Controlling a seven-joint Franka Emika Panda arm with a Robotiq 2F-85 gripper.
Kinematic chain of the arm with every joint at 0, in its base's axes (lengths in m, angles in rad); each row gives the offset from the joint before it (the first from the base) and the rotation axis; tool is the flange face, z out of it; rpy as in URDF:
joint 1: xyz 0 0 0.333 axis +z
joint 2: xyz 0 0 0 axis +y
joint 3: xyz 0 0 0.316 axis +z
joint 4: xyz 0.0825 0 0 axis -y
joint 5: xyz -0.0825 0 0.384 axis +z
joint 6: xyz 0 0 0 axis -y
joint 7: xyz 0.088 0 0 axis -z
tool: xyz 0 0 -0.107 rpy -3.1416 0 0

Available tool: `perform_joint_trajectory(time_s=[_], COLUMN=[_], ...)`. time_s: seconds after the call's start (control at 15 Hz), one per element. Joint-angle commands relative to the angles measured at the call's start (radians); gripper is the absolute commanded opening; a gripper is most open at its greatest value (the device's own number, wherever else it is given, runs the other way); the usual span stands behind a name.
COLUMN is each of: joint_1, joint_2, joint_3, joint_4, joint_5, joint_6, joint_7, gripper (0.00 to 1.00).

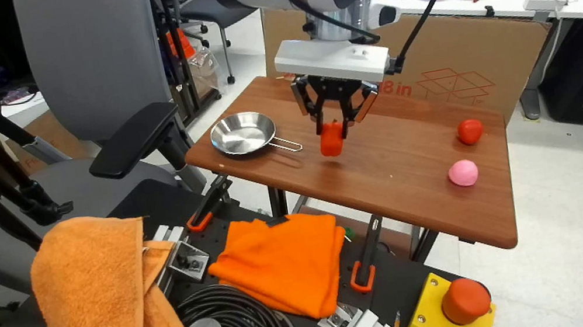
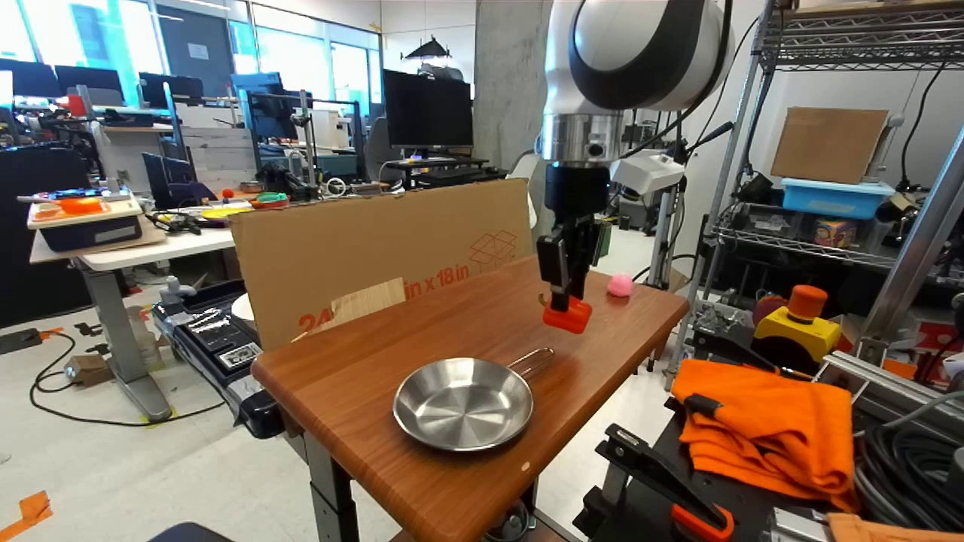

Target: Remove the pepper from the pan and put it on the table

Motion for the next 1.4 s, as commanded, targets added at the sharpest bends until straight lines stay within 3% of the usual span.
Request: perform_joint_trajectory(time_s=[0.0,0.6,0.67,0.73,1.0,1.33], joint_1=[-0.021,-0.033,-0.034,-0.033,-0.036,-0.036], joint_2=[0.015,0.018,0.017,0.017,0.014,0.011], joint_3=[0.004,0.010,0.012,0.012,0.014,0.015], joint_4=[0.017,0.018,0.018,0.018,0.016,0.014], joint_5=[0.045,0.054,0.055,0.055,0.059,0.062], joint_6=[-0.014,-0.015,-0.015,-0.015,-0.013,-0.011], joint_7=[-0.034,-0.057,-0.063,-0.065,-0.076,-0.085], gripper=[0.19,0.19,0.69,0.70,0.98,1.00])
